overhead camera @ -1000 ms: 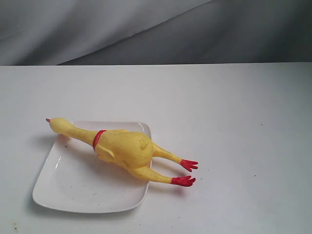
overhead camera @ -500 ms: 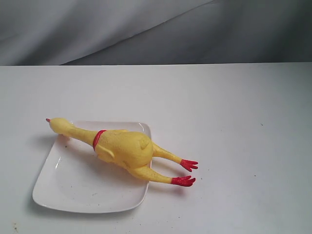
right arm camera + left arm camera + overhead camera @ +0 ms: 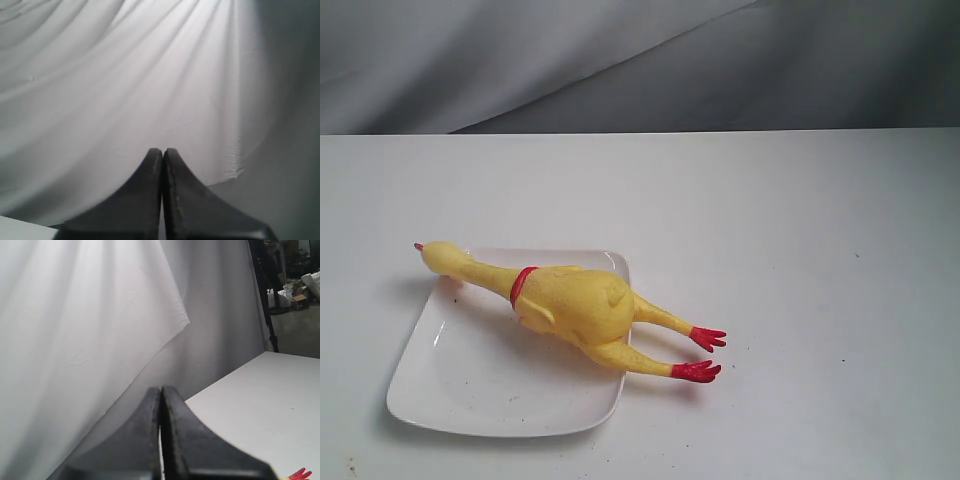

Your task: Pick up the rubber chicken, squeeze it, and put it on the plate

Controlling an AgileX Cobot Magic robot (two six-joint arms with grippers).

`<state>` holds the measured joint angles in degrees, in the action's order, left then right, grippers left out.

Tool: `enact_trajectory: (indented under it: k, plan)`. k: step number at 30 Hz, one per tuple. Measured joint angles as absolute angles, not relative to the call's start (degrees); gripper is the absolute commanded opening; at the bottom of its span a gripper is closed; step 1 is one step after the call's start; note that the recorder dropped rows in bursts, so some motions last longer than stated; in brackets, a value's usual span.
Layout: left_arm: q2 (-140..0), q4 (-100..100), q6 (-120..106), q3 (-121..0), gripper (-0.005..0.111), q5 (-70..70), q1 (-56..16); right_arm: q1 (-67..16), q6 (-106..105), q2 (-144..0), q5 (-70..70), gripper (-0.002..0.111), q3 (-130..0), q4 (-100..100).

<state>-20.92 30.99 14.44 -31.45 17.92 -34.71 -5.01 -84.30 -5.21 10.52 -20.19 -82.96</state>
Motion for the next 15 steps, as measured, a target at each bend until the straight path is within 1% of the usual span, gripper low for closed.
enact_trajectory:
  k: [2,9,15]
  plan:
    - [-20.92,30.99,14.44,-31.45,0.0,17.92,-34.71,-5.01,-77.88,-5.21,12.07,0.0,-20.19,-75.6]
    - [-20.92,30.99,14.44,-31.45,0.0,17.92,-34.71,-5.01,-45.02,-5.21,17.99,0.0,-20.19,-46.95]
    - [-20.92,30.99,14.44,-31.45,0.0,17.92,-34.71,-5.01,-35.39,-5.21,19.14,0.0,-20.19,-41.07]
